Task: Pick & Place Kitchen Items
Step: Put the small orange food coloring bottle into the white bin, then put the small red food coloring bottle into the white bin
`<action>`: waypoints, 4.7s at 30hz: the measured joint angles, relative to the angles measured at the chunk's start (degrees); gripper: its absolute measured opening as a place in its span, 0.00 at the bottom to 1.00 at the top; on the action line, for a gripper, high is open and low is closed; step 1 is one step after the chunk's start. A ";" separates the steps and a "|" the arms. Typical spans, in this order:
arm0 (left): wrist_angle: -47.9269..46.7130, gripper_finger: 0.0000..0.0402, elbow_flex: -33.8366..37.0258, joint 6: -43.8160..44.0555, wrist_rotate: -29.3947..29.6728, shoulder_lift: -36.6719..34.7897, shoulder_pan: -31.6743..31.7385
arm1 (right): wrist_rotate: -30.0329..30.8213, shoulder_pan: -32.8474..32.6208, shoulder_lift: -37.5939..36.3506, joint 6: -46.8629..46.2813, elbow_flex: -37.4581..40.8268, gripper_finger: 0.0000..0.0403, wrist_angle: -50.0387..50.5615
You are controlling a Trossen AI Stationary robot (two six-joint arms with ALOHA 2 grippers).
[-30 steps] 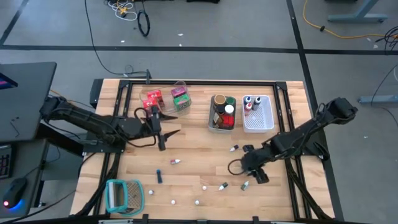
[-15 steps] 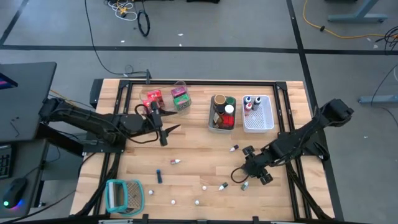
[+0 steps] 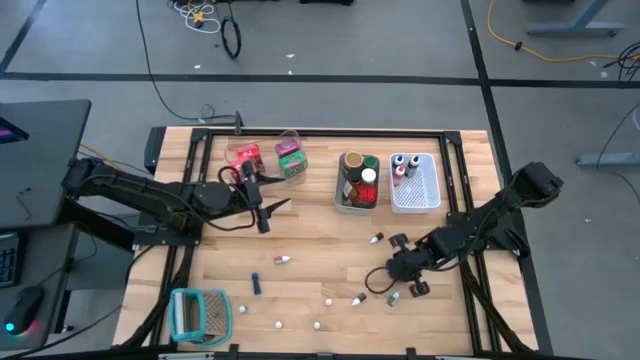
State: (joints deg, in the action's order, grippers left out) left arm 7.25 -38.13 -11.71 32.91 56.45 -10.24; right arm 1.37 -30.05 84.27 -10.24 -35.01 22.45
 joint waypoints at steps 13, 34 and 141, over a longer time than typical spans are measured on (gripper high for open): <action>-0.07 0.63 0.00 0.09 -0.07 0.00 0.00 | 2.48 0.25 -4.49 -31.45 0.16 0.13 -11.59; 0.33 0.63 -0.02 -0.76 -0.15 0.00 0.00 | 62.15 8.79 -19.20 -13.46 0.03 0.16 0.26; 1.20 0.63 -0.04 2.46 -13.70 0.02 -0.01 | 17.15 21.64 -10.92 -11.80 -12.43 0.22 15.23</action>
State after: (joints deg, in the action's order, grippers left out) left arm 8.45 -38.17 -9.25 19.21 56.47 -10.25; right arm 18.52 -8.41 73.35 -22.04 -47.44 37.68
